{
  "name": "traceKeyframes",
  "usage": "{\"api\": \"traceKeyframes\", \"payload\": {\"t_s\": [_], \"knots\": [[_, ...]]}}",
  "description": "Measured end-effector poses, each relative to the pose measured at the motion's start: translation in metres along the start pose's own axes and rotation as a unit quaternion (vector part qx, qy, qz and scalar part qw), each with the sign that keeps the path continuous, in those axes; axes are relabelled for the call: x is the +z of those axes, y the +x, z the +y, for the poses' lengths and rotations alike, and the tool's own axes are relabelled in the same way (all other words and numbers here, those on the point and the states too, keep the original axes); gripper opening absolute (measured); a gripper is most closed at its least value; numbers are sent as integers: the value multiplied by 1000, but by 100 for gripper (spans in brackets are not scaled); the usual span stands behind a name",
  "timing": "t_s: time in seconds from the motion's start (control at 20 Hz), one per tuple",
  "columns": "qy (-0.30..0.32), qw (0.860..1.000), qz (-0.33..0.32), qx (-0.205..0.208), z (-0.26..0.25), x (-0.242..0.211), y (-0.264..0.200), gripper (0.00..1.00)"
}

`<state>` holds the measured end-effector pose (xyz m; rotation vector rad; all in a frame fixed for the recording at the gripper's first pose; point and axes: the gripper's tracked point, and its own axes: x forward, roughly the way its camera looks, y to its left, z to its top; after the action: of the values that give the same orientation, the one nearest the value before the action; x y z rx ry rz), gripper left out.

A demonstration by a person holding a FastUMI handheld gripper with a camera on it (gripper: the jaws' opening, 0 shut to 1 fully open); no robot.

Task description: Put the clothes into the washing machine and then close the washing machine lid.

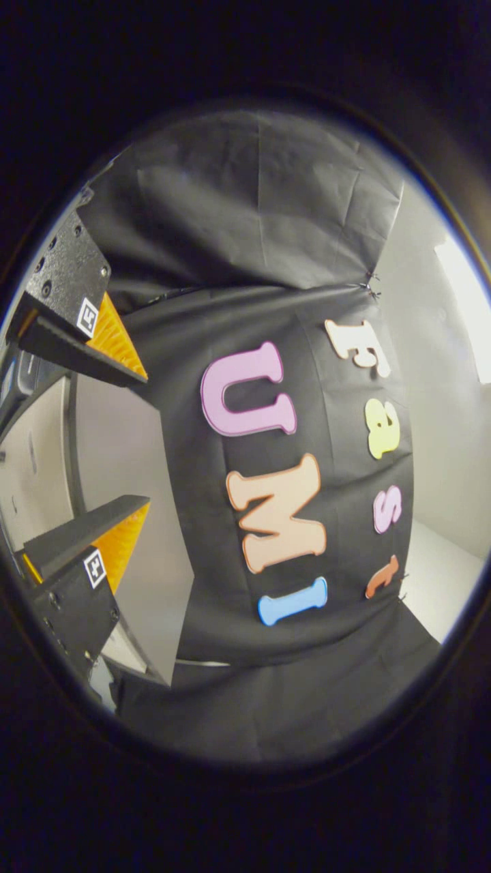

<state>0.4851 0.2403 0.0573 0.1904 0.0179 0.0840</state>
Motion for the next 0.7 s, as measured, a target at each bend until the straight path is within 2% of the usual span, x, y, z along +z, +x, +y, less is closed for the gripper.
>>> {"api": "traceKeyframes", "payload": {"t_s": [0.25, 0.4, 0.55, 0.7], "knots": [[-13, 998, -45, -32, -31, 4, -3, 96], [-64, 995, -42, -56, -60, -7, -5, 96], [-114, 991, -4, -73, -85, -31, -22, 96], [-186, 979, -10, -87, -102, -39, -39, 96]]}}
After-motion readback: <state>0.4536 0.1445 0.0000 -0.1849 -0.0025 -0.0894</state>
